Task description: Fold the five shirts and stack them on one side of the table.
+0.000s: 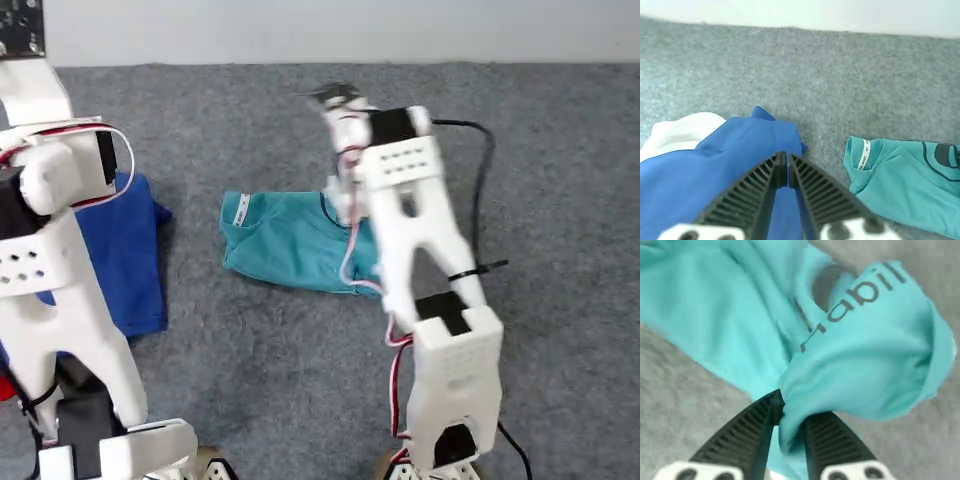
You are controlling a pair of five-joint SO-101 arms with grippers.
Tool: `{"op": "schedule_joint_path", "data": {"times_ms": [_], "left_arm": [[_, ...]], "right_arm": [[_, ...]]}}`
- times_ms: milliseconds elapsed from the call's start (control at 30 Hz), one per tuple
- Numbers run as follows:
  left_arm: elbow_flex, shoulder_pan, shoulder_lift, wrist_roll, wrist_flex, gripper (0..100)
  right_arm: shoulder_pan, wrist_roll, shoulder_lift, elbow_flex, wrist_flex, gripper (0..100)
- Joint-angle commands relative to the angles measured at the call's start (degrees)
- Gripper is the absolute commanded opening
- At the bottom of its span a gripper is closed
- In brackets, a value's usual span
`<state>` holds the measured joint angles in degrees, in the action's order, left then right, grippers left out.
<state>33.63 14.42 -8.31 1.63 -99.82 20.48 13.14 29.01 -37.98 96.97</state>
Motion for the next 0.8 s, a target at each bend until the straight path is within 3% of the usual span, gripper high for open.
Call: {"op": "schedule_joint_path", "data": {"times_ms": [0,267,500,767], "left_arm": [[0.1,0.4,-2.5,-0.4,-0.6,2],[-0.7,-0.1,-2.8,-0.2,-0.7,2],[-5.6,-0.1,-2.8,-0.2,-0.7,2],[-5.8,-0.1,-2.8,-0.2,-0.6,2]], "right_arm": [[3.9,0.2,-0.6,-0.3,-5.0,0.9],[10.4,0.7,7.7,-0.4,-13.5,3.5],[12.7,0.3,7.0,-3.2,-12.2,38.0],[5.8,3.8,5.5,-16.3,3.2,34.6]]}}
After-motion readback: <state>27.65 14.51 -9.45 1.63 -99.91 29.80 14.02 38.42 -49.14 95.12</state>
